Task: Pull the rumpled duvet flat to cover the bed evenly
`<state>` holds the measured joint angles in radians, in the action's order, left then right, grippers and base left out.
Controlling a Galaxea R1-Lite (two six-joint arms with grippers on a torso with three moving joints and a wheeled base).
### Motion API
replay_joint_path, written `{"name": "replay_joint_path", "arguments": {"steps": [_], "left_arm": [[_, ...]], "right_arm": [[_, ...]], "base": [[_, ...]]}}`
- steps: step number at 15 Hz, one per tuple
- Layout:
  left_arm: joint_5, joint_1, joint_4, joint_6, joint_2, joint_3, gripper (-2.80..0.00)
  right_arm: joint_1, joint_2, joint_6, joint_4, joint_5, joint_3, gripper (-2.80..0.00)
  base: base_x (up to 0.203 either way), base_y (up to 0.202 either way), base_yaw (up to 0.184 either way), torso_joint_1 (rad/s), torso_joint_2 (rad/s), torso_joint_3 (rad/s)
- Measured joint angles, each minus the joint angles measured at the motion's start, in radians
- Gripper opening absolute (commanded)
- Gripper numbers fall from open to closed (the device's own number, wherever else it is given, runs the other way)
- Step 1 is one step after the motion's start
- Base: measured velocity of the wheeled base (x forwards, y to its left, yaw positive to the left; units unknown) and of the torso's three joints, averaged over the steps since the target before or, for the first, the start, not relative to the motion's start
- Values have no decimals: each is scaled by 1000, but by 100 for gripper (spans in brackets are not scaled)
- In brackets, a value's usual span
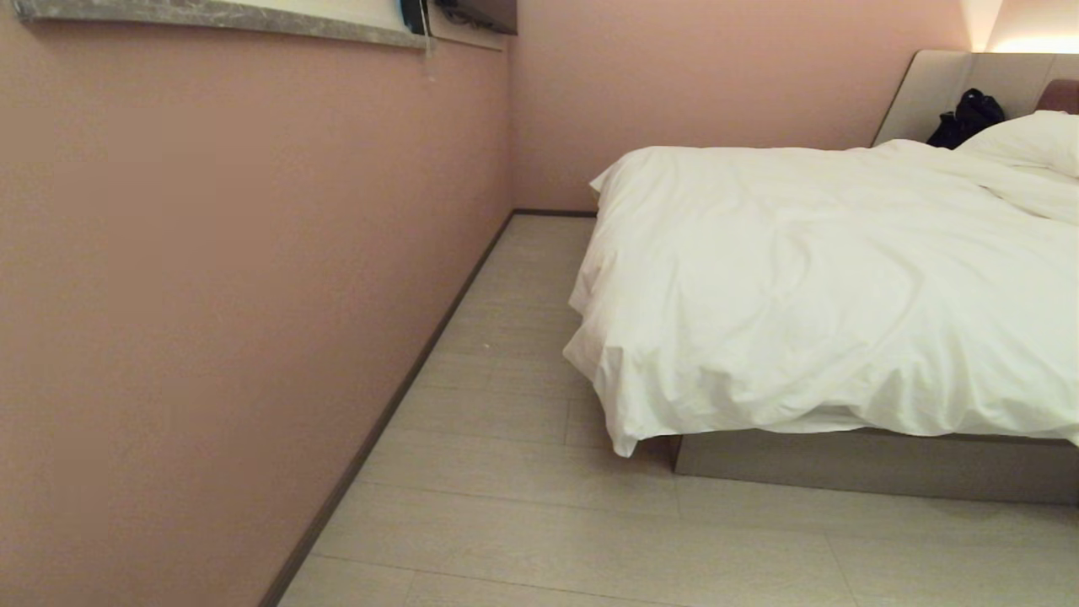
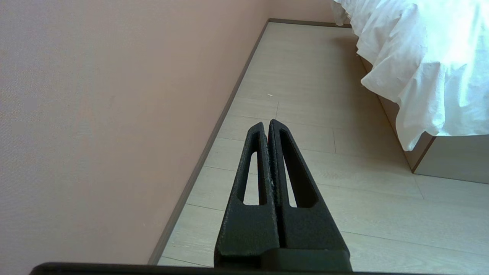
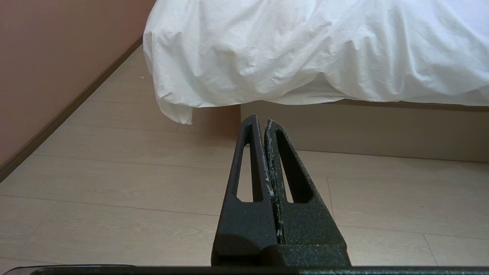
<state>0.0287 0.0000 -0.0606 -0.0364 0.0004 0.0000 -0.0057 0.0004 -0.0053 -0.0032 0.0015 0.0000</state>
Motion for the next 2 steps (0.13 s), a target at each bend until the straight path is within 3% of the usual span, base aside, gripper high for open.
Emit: {"name": "replay_joint_path", "arguments": {"steps": [2], "left_arm": [[0,0,0,0,0,0,-280]], "right_arm": [[0,0,0,0,0,0,-280]], "base": [[0,0,0,0,0,0]]}}
